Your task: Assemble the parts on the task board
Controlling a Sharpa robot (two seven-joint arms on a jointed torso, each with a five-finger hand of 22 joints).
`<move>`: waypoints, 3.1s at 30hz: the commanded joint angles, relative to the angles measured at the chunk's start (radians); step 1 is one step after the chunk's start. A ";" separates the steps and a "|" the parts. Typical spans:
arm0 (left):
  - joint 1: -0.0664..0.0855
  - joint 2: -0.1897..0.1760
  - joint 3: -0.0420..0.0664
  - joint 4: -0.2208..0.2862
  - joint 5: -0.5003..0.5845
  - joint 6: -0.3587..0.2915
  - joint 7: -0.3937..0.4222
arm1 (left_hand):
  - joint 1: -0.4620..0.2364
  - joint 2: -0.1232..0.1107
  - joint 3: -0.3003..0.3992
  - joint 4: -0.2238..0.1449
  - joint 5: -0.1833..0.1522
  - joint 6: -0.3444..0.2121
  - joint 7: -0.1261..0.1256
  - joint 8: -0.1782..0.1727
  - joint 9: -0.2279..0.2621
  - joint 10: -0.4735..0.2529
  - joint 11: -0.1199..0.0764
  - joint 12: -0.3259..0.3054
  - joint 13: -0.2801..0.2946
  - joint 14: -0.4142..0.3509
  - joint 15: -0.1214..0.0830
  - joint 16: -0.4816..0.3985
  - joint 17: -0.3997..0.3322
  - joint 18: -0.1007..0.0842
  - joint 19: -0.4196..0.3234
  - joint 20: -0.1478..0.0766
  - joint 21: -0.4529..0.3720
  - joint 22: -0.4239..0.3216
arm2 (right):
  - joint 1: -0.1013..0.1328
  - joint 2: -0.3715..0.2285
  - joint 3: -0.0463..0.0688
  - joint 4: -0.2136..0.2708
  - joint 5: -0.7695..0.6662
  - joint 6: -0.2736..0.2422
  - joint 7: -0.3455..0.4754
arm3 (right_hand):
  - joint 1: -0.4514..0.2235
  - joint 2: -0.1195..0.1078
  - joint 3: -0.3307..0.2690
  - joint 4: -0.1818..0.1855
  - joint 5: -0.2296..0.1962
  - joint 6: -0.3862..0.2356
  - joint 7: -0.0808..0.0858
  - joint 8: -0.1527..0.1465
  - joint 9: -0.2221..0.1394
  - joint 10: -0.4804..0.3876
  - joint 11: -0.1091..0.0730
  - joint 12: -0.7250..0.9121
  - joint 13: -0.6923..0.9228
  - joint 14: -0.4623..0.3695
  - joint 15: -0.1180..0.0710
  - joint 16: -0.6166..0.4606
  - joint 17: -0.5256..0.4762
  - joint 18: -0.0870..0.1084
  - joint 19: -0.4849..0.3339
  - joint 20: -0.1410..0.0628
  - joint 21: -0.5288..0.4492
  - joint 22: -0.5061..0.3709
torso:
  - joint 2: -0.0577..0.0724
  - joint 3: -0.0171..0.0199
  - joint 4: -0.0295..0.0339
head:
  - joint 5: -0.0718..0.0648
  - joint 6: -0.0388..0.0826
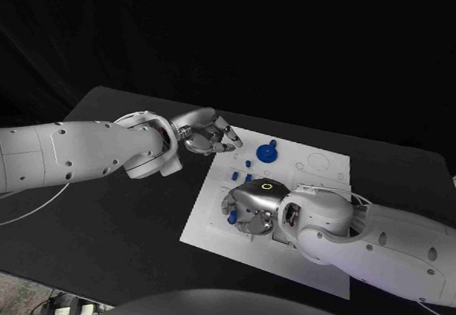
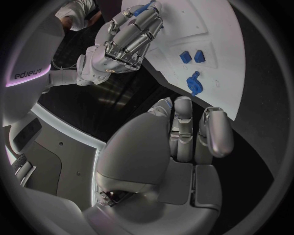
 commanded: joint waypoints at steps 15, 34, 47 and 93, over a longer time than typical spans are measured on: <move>-0.001 -0.003 0.001 0.005 0.000 0.013 -0.007 | 0.006 -0.003 0.009 0.000 0.004 0.000 0.009 0.000 0.000 0.005 0.002 -0.005 -0.001 -0.007 0.001 -0.004 -0.001 0.019 -0.009 0.001 -0.006 0.176 | 0.006 -0.081 0.001 0.060 0.002 -0.165 0.067 | -0.017 0.004 -0.082 0.006 -0.170 -0.092 -0.012 -0.078 -0.056 -0.181 0.024 0.000 -0.001 -0.068 0.011 -0.026 -0.071 0.027 -0.046 0.015 -0.072 0.083 | 0.000 0.0000 -0.0008 | 0.004 0.000; -0.003 0.002 0.001 -0.010 0.001 -0.029 0.005 | 0.009 -0.005 0.014 -0.001 0.006 0.000 0.012 0.001 0.000 0.005 0.000 -0.006 -0.001 -0.009 0.001 -0.005 -0.003 0.019 -0.009 0.002 -0.006 0.176 | 0.253 -0.481 -0.005 0.278 0.302 -0.198 0.138 | -0.067 0.046 0.008 0.085 -0.246 0.167 -0.003 0.004 -0.094 0.382 -0.090 0.143 -0.047 -0.033 -0.056 0.005 -0.022 0.028 -0.066 -0.040 -0.074 0.078 | -0.013 -0.0131 -0.0053 | -0.027 0.000; -0.015 0.020 0.001 -0.020 0.004 -0.029 0.000 | 0.010 -0.007 0.018 -0.001 0.007 -0.001 0.013 0.000 0.000 0.006 0.000 -0.006 -0.001 -0.010 0.001 -0.007 -0.006 0.019 -0.010 0.002 -0.008 0.176 | 0.262 -0.459 -0.017 0.170 0.460 0.144 -0.305 | -0.266 0.099 -0.169 0.214 -0.278 0.257 -0.012 -0.027 -0.132 1.000 -0.088 0.872 0.984 0.242 -0.044 0.244 0.478 -0.003 0.026 -0.026 0.051 0.127 | -0.020 -0.0148 -0.0018 | -0.062 0.000; -0.024 0.037 0.001 -0.041 0.004 0.004 0.000 | 0.010 -0.009 0.033 0.001 0.010 -0.002 0.018 0.000 0.000 0.023 0.006 -0.001 0.001 -0.012 0.004 -0.005 -0.008 0.019 -0.011 0.003 -0.010 0.176 | 0.179 -0.277 -0.018 0.006 0.393 0.400 -0.505 | -0.490 0.111 -0.289 0.311 -0.365 0.439 -0.074 -0.045 -0.142 1.000 -0.156 0.872 0.984 0.242 -0.123 0.244 0.478 -0.057 0.213 -0.110 0.393 0.197 | -0.021 -0.0169 -0.0024 | -0.072 0.000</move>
